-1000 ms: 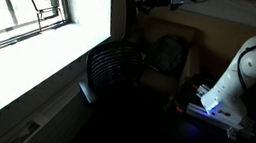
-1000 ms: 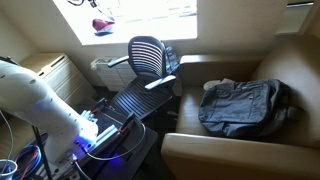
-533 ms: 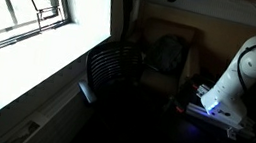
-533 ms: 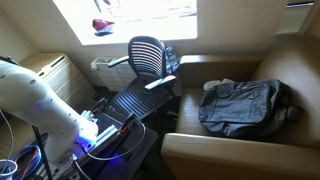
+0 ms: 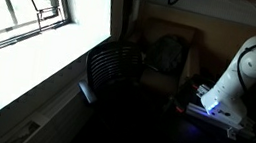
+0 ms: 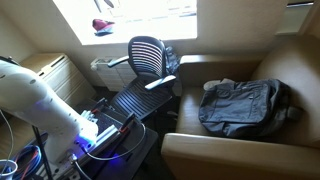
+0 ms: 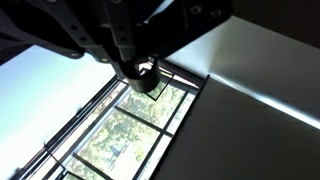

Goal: Move the bag from the chair to the couch and pick up the clothing belt and hang it on the chair

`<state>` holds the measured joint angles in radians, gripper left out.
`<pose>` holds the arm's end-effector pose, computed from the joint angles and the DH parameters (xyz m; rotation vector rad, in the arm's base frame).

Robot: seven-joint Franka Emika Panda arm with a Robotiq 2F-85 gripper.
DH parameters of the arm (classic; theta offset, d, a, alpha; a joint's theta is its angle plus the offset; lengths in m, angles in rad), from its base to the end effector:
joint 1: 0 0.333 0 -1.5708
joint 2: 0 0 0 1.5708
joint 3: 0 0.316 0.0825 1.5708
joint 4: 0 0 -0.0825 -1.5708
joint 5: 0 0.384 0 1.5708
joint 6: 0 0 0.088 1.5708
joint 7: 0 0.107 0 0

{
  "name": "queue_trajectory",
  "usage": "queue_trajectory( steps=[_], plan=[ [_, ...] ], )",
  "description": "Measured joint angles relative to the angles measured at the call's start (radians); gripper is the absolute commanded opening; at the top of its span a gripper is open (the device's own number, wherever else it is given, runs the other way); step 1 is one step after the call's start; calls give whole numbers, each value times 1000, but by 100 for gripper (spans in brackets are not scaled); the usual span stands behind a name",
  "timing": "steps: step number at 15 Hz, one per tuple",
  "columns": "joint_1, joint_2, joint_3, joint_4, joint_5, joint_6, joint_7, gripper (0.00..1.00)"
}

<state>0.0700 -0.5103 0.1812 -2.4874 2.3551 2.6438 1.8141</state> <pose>0.4117 0.0918 0.5003 0.4048 1.7445 1.1897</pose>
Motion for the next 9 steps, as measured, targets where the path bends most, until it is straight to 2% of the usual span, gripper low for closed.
queue_trajectory(
  steps=[1,4,5,7,9],
  plan=[
    [-9,2,-8,2,17,1,-69,3],
    [-26,5,-9,12,93,16,-191,23],
    [-26,5,-9,13,95,21,-194,51],
    [-19,5,-15,14,94,23,-195,55],
    [3,9,-33,13,70,79,-181,69]
  ],
)
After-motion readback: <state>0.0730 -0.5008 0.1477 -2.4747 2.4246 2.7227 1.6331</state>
